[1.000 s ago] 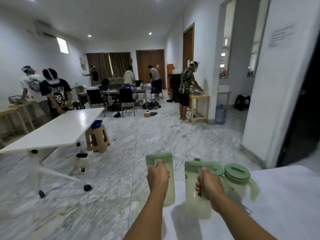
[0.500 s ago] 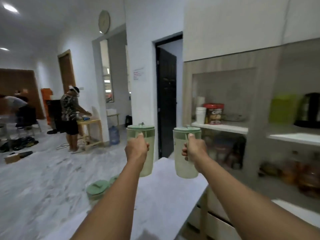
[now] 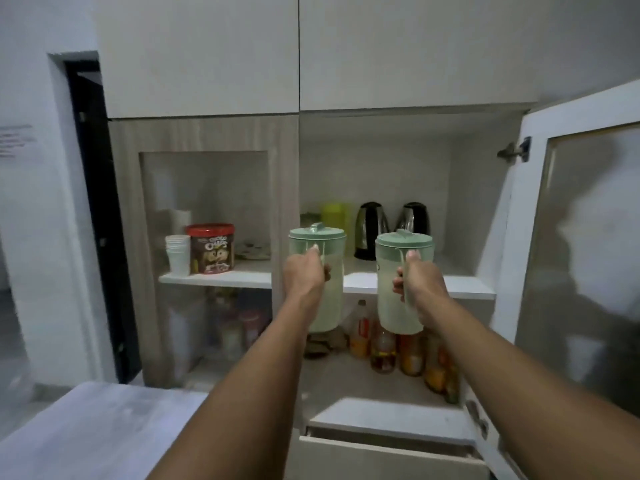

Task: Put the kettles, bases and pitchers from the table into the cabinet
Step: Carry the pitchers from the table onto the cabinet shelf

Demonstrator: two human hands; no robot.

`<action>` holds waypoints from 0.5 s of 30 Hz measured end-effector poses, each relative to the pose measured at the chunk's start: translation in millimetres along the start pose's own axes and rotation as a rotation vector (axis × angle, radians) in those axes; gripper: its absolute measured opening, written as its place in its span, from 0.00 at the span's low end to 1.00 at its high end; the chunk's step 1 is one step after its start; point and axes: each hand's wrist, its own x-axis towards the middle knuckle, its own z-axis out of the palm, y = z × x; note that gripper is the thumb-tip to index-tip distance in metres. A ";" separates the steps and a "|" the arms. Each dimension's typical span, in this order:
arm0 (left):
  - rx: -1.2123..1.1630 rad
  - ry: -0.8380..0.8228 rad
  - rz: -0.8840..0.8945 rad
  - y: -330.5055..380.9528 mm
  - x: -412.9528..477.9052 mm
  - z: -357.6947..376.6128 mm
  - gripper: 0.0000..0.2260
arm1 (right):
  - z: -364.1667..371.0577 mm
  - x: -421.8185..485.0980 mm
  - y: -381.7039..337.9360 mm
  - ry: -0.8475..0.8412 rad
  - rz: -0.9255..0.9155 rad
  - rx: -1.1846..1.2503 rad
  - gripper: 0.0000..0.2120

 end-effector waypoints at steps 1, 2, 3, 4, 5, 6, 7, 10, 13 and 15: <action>0.000 -0.023 0.006 -0.6 9.0 22.2 0.14 | -5.0 18.7 1.4 0.004 -0.006 0.000 0.21; 0.010 -0.043 0.015 -1.3 18.7 42.0 0.14 | -7.7 36.0 2.9 0.005 -0.011 0.000 0.21; 0.024 -0.054 0.027 -3.7 30.1 58.5 0.14 | -7.9 53.0 4.5 0.004 -0.014 0.003 0.21; 0.033 -0.049 0.043 -6.8 44.4 72.4 0.15 | -6.2 70.0 6.3 0.003 -0.017 0.010 0.21; 0.045 -0.038 0.054 -10.2 60.2 84.1 0.15 | -2.4 86.8 7.9 0.004 -0.021 0.019 0.21; 0.063 -0.027 0.058 -14.5 77.7 94.2 0.16 | 3.0 103.2 9.3 0.005 -0.025 0.023 0.21; 0.078 -0.015 0.060 -20.0 95.9 102.4 0.17 | 9.5 119.4 11.2 0.005 -0.030 0.018 0.21; 0.100 0.025 0.065 -39.0 156.0 122.4 0.18 | 34.5 168.8 20.9 -0.004 -0.047 0.012 0.21; 0.109 0.062 0.024 -61.3 224.0 137.5 0.16 | 63.2 220.0 30.2 -0.021 -0.035 0.030 0.20; 0.117 0.100 -0.013 -78.2 268.1 147.6 0.17 | 84.3 255.1 37.0 -0.033 -0.025 0.036 0.21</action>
